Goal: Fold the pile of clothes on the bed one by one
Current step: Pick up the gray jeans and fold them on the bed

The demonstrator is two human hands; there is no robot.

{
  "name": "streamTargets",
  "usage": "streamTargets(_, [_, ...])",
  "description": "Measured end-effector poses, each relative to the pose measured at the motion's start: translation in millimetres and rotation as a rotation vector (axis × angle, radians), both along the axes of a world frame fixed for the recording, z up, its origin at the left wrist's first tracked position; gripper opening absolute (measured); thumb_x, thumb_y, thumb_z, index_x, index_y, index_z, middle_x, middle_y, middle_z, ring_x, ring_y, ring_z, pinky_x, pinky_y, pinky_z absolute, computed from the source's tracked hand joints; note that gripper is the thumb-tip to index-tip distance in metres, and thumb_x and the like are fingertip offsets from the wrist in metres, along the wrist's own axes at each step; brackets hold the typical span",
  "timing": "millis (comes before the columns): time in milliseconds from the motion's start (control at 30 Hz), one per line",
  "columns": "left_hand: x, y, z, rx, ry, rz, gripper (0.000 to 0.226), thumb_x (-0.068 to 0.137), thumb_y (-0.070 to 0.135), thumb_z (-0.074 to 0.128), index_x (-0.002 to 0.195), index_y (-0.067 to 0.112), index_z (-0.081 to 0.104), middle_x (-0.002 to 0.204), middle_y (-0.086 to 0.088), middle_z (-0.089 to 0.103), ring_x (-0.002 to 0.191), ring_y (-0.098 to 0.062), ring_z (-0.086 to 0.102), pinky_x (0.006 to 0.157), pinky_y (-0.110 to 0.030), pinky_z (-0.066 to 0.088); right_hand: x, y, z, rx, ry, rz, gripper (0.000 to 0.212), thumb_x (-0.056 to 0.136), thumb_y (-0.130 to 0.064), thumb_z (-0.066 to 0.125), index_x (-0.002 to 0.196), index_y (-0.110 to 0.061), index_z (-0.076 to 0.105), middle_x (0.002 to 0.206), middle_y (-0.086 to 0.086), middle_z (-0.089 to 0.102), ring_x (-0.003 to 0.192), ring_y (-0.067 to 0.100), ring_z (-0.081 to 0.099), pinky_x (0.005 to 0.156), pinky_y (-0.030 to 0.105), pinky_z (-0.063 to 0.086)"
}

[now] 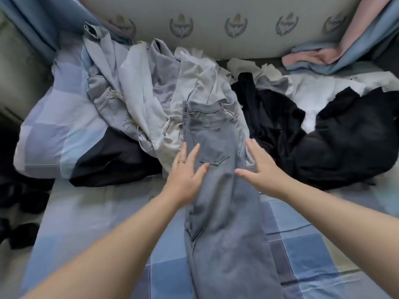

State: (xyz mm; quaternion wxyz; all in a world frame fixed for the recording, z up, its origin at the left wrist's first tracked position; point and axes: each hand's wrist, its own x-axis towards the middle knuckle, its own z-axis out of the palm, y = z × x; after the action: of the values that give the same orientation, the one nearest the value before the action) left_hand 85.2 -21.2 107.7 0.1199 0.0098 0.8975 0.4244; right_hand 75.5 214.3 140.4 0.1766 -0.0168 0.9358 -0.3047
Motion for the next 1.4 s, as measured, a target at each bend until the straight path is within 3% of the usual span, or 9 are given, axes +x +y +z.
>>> streamTargets(167, [96.2,7.3,-18.3,-0.224,-0.055,-0.152,0.065,0.103,0.052,0.041,0.159,0.040,0.011,0.168,0.009,-0.011,0.154,-0.016,-0.009,0.125,-0.040,0.006,83.4,25.2,-9.9,0.222,-0.098,0.004,0.089,0.095,-0.055,0.056,0.156,-0.046,-0.008,0.166,-0.017,-0.013,0.155,0.018,-0.009,0.123,0.053,0.008])
streamTargets(400, [254.5,48.6,-68.2,-0.292,-0.269,-0.153,0.068,0.102,0.056,0.041,0.160,0.037,0.012,0.169,0.007,-0.006,0.155,-0.020,0.000,0.123,-0.045,0.016,229.9,75.5,-56.5,0.231,-0.230,0.029,0.084,0.097,-0.055,0.052,0.156,-0.046,-0.007,0.167,-0.015,-0.009,0.155,0.019,-0.003,0.123,0.052,0.012])
streamTargets(633, [440.1,91.1,-148.6,-0.233,-0.618,0.098,0.076,0.099,0.044,0.057,0.158,0.011,0.023,0.165,-0.011,0.023,0.152,-0.026,0.022,0.122,-0.036,0.020,391.8,126.9,-139.9,0.069,-0.349,-0.006,0.083,0.095,-0.044,0.061,0.160,-0.028,0.013,0.164,0.000,0.028,0.149,0.024,0.027,0.119,0.047,0.027])
streamTargets(767, [517.3,104.7,-181.7,-0.111,-0.754,0.235,0.075,0.096,0.034,0.066,0.154,0.004,0.029,0.160,-0.014,0.033,0.146,-0.026,0.034,0.116,-0.031,0.026,460.6,144.9,-189.5,0.007,-0.461,-0.049,0.081,0.096,-0.037,0.064,0.160,-0.022,0.016,0.162,0.006,0.032,0.148,0.023,0.031,0.119,0.038,0.028])
streamTargets(967, [525.5,99.9,-221.6,-0.378,-0.442,0.424,0.074,0.089,0.044,0.070,0.148,0.012,0.038,0.150,-0.013,0.039,0.137,-0.035,0.036,0.113,-0.043,0.029,478.4,138.9,-259.6,-0.068,-0.457,-0.243,0.092,0.089,-0.036,0.073,0.159,-0.014,0.017,0.158,0.013,0.031,0.146,0.026,0.033,0.120,0.043,0.028])
streamTargets(1133, [507.0,99.5,-240.4,-0.145,-0.452,0.582,0.077,0.084,0.040,0.077,0.145,0.017,0.036,0.140,-0.005,0.052,0.127,-0.027,0.052,0.100,-0.036,0.043,467.5,130.9,-277.8,-0.115,-0.365,-0.535,0.076,0.085,-0.035,0.077,0.144,-0.011,0.035,0.139,0.008,0.046,0.125,0.023,0.049,0.107,0.038,0.040])
streamTargets(1267, [518.3,91.1,-243.7,0.125,-0.608,0.609,0.057,0.071,0.030,0.089,0.119,0.018,0.061,0.114,0.001,0.070,0.105,-0.021,0.068,0.091,-0.038,0.056,476.0,136.1,-276.0,-0.263,-0.544,-0.498,0.041,0.084,-0.022,0.080,0.121,-0.010,0.064,0.110,0.003,0.069,0.099,0.020,0.066,0.091,0.036,0.053])
streamTargets(1333, [529.6,90.3,-236.2,0.273,-0.695,0.595,0.037,0.072,0.019,0.089,0.103,0.017,0.069,0.100,-0.002,0.074,0.086,-0.018,0.074,0.074,-0.033,0.060,484.0,142.5,-270.2,-0.387,-0.658,-0.525,0.031,0.082,-0.020,0.082,0.109,-0.011,0.071,0.107,0.004,0.075,0.097,0.022,0.071,0.094,0.040,0.056])
streamTargets(1400, [543.1,92.7,-222.5,0.358,-0.784,0.586,0.028,0.080,0.011,0.083,0.106,0.010,0.072,0.099,-0.007,0.075,0.071,-0.012,0.072,0.058,-0.025,0.057,495.1,148.1,-259.7,-0.455,-0.776,-0.530,0.025,0.081,-0.019,0.082,0.103,-0.012,0.072,0.103,0.005,0.077,0.097,0.025,0.073,0.094,0.044,0.056])
